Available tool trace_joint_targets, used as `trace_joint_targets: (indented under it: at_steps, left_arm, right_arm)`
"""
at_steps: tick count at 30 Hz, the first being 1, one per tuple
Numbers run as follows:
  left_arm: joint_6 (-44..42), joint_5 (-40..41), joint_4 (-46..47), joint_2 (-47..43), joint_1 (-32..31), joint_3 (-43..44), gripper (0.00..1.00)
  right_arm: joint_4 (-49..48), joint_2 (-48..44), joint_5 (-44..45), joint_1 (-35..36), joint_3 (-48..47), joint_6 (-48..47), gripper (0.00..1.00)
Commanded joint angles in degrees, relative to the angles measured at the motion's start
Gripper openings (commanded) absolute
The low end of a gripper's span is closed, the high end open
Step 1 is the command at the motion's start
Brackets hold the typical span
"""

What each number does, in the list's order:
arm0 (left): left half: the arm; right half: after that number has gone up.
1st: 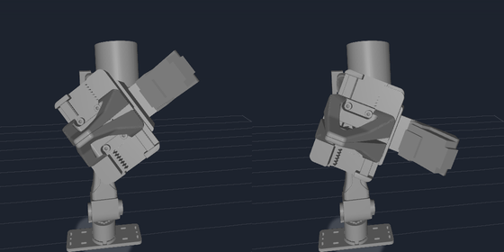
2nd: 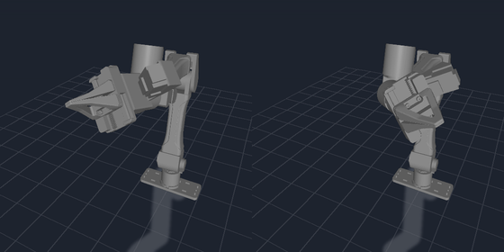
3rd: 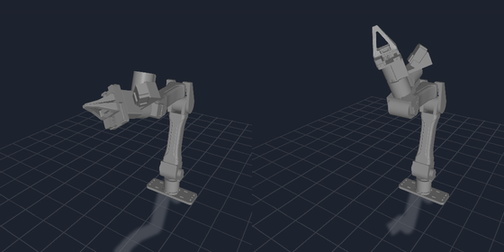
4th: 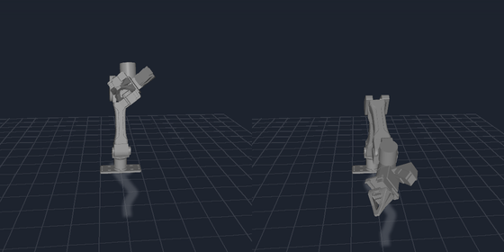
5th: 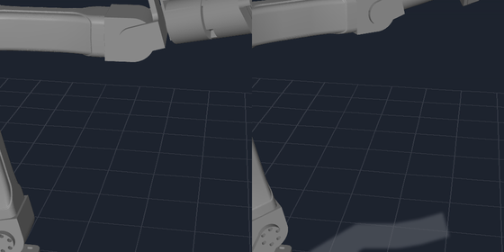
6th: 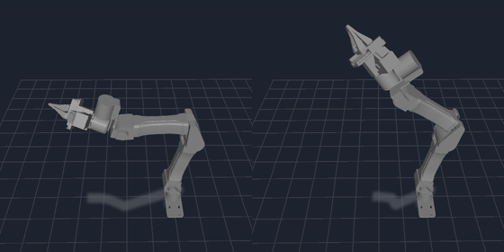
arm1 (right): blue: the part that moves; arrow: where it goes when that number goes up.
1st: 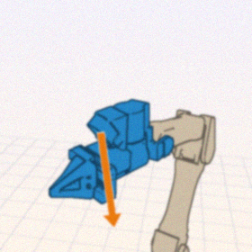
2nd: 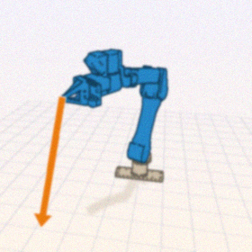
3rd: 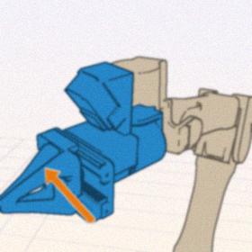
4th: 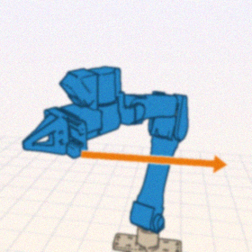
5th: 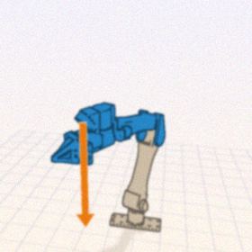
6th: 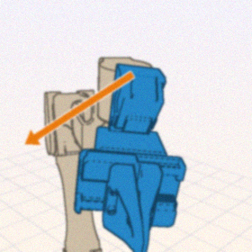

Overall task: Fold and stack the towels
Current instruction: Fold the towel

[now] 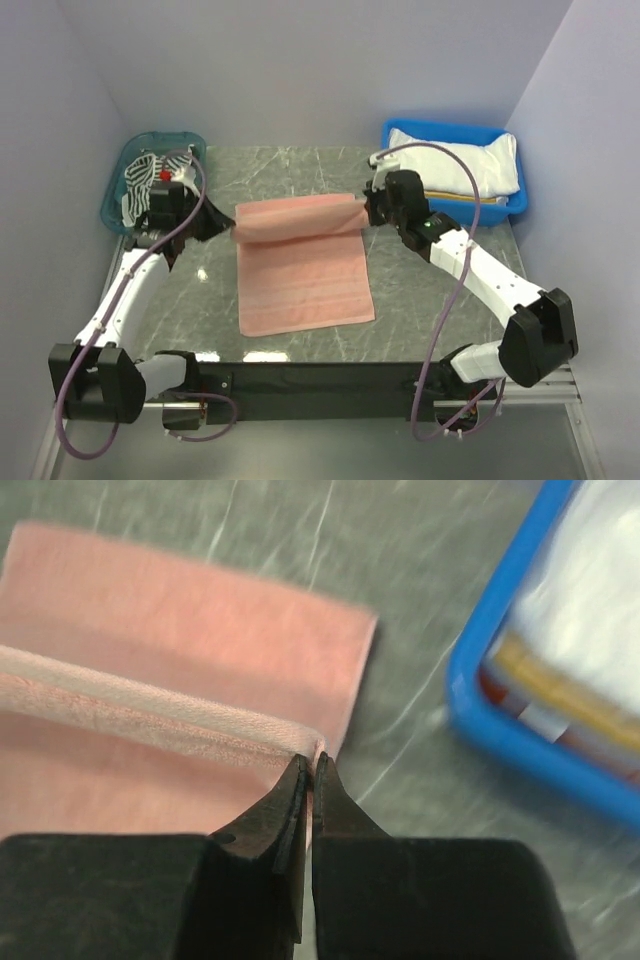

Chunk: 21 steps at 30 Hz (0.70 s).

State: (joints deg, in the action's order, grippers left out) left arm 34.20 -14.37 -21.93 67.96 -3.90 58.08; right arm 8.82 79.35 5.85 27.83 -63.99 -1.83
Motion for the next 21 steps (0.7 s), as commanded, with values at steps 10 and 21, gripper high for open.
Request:
trace_joint_targets:
  at_steps: [10, 21]
  left_arm:
    - [11.58, 4.52, 8.56, 6.29, 1.09, -23.01, 0.0]
    - [12.48, 11.73, 10.34, 20.7, 1.09, -15.03, 0.0]
  right_arm:
    - [6.74, 7.37, -5.58, -2.96, 11.96, 16.76, 0.0]
    - [4.81, 23.21, -9.71, -7.7, 3.45, 18.88, 0.0]
